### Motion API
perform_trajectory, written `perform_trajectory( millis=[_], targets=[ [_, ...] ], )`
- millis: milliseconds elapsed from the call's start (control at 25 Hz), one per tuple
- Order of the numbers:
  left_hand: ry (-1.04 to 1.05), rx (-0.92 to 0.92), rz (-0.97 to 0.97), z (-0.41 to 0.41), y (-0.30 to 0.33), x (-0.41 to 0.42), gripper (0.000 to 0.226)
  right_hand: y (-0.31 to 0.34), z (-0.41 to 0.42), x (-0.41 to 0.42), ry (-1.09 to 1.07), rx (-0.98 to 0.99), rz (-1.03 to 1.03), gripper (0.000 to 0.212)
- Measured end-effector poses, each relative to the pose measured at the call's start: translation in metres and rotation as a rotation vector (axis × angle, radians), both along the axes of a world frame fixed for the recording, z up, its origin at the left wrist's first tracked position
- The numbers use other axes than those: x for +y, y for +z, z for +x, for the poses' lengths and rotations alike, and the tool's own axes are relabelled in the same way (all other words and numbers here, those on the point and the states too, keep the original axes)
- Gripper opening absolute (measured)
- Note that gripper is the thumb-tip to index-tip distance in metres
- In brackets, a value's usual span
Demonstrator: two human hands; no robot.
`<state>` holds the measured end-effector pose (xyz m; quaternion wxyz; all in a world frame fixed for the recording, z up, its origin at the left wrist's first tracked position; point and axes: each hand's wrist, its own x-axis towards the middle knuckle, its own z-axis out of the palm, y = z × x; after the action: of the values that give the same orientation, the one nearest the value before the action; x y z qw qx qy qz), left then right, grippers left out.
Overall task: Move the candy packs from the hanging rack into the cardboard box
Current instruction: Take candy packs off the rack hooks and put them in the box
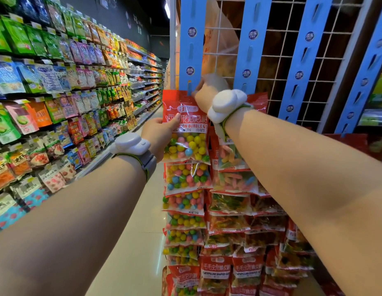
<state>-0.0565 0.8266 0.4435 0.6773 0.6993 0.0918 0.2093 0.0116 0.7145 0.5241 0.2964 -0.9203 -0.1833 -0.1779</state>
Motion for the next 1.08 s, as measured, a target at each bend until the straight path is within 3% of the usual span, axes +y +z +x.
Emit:
perform_trajectory(
  millis=[200, 360, 440, 560, 720, 880, 1080],
  targets=[
    [0.029, -0.047, 0.099, 0.006, -0.008, -0.002, 0.019, -0.006, -0.013, -0.01, -0.025, -0.055, 0.002, 0.036],
    [0.009, -0.07, 0.198, 0.007, -0.01, -0.006, 0.026, -0.006, -0.04, -0.038, -0.294, -0.358, -0.065, 0.037],
    [0.073, -0.075, 0.253, 0.006, -0.009, -0.011, 0.034, -0.009, -0.045, -0.051, -0.322, -0.43, -0.117, 0.04],
    [0.277, -0.005, 0.272, -0.003, -0.008, -0.024, 0.048, -0.018, -0.059, -0.076, -0.355, -0.411, -0.119, 0.044],
    [0.467, 0.142, 0.555, -0.036, -0.006, -0.048, 0.08, -0.028, -0.092, -0.118, -0.384, -0.36, -0.136, 0.046],
    [0.453, 0.036, 0.697, -0.074, 0.005, -0.105, 0.095, -0.037, -0.131, -0.18, -0.354, -0.319, -0.11, 0.051],
    [0.308, -0.058, 0.923, -0.114, -0.014, -0.219, 0.092, -0.057, -0.184, -0.291, -0.377, -0.265, -0.168, 0.059]
  ],
)
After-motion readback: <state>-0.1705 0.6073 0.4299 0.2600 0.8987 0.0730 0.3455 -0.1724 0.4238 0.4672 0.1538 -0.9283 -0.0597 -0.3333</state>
